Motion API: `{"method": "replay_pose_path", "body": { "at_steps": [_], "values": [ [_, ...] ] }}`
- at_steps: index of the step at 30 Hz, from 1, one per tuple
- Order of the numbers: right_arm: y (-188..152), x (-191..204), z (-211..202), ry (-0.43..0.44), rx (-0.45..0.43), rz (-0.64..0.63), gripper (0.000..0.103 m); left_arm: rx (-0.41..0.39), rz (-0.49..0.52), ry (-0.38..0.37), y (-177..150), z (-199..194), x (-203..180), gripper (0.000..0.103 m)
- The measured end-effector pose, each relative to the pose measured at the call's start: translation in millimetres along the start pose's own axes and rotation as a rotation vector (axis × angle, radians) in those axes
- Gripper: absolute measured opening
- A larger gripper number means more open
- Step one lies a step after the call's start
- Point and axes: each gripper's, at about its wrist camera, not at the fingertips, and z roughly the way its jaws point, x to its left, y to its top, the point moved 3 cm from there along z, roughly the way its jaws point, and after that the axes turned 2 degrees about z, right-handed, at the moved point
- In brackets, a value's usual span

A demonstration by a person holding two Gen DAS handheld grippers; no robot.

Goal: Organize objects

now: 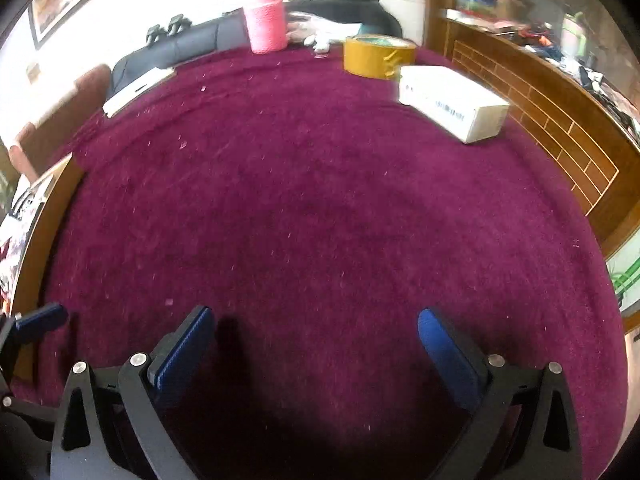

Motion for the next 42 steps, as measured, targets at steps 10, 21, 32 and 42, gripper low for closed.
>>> {"method": "replay_pose_path", "body": {
  "at_steps": [10,21,32,42],
  "values": [
    [9,4,10,-0.025,0.017,-0.027,0.103,-0.101,-0.038,-0.003,1,2,-3,0.103],
    [10,5,11,-0.027,0.020,-0.026,0.103,-0.102,-0.040,-0.006,1,2,-1,0.103],
    [10,4,10,-0.026,0.021,-0.028,0.103,-0.102,-0.041,-0.006,0,1,-2,0.103],
    [11,5,10,-0.029,0.022,-0.028,0.103,-0.102,-0.041,-0.006,0,1,-2,0.103]
  ]
}}
